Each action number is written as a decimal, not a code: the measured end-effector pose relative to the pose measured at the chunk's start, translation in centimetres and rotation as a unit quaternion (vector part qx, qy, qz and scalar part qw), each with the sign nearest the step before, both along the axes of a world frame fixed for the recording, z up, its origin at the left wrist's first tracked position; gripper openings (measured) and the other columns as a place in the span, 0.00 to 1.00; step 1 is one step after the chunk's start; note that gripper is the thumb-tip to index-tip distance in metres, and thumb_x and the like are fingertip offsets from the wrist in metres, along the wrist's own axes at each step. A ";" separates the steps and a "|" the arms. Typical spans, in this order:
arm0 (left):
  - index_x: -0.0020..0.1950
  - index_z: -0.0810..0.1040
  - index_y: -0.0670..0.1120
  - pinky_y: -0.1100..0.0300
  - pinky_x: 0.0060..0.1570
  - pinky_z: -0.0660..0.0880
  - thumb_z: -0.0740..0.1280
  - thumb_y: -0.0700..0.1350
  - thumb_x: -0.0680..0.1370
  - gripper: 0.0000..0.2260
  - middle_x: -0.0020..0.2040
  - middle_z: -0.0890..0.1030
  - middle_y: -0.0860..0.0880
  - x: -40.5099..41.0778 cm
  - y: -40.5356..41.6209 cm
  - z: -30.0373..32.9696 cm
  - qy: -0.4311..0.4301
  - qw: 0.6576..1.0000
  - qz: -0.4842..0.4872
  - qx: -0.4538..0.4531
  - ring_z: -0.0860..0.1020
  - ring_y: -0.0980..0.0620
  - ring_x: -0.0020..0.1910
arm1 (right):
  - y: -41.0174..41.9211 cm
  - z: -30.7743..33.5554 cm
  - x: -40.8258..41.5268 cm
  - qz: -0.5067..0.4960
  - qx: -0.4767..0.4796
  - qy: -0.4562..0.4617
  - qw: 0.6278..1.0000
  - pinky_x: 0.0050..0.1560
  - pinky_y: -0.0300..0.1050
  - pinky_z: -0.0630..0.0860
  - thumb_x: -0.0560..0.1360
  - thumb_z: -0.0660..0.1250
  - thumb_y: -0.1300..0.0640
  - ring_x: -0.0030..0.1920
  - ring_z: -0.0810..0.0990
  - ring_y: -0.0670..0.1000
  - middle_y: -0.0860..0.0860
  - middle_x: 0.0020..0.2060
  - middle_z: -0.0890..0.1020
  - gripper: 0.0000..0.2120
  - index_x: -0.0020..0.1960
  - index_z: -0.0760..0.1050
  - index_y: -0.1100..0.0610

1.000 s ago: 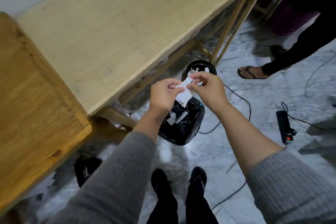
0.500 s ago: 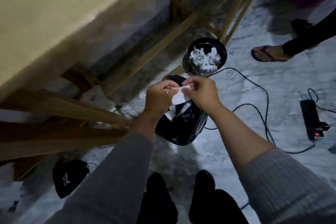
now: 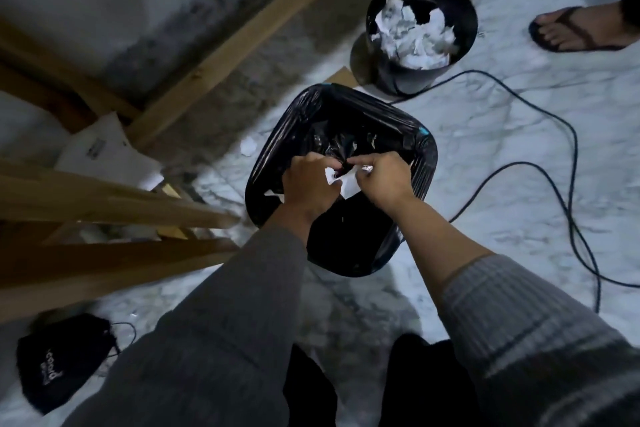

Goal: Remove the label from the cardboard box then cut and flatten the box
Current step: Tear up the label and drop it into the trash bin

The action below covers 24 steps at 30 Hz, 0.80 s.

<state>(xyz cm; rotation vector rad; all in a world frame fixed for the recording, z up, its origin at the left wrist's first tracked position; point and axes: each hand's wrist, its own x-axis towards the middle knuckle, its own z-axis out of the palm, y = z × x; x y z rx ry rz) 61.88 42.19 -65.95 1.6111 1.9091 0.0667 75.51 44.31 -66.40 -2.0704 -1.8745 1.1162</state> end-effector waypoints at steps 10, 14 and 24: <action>0.60 0.79 0.50 0.51 0.60 0.71 0.62 0.47 0.76 0.14 0.59 0.80 0.50 0.3 -1.3 13.9 -0.053 0.998 0.000 -0.016 0.75 0.46 0.61 | -0.8 15.1 0.3 0.071 0.027 -0.137 0.988 0.70 0.59 0.57 0.78 0.58 0.53 0.59 0.73 0.58 0.53 0.49 0.82 0.13 0.46 0.82 0.50; 0.63 0.77 0.54 0.50 0.63 0.70 0.62 0.47 0.79 0.13 0.63 0.77 0.52 -0.1 -2.5 25.5 -0.015 0.998 -0.040 -0.038 0.74 0.48 0.63 | -2.0 27.0 1.0 0.038 0.065 -0.149 0.986 0.65 0.52 0.65 0.75 0.62 0.59 0.55 0.77 0.54 0.49 0.47 0.84 0.12 0.47 0.82 0.47; 0.58 0.80 0.53 0.56 0.53 0.75 0.60 0.38 0.79 0.15 0.57 0.81 0.52 -2.6 -7.0 53.4 -0.008 0.999 -0.034 0.035 0.78 0.49 0.58 | -5.8 54.9 -1.0 0.080 0.073 -0.144 0.984 0.62 0.54 0.67 0.78 0.60 0.56 0.53 0.78 0.58 0.52 0.50 0.83 0.13 0.56 0.80 0.47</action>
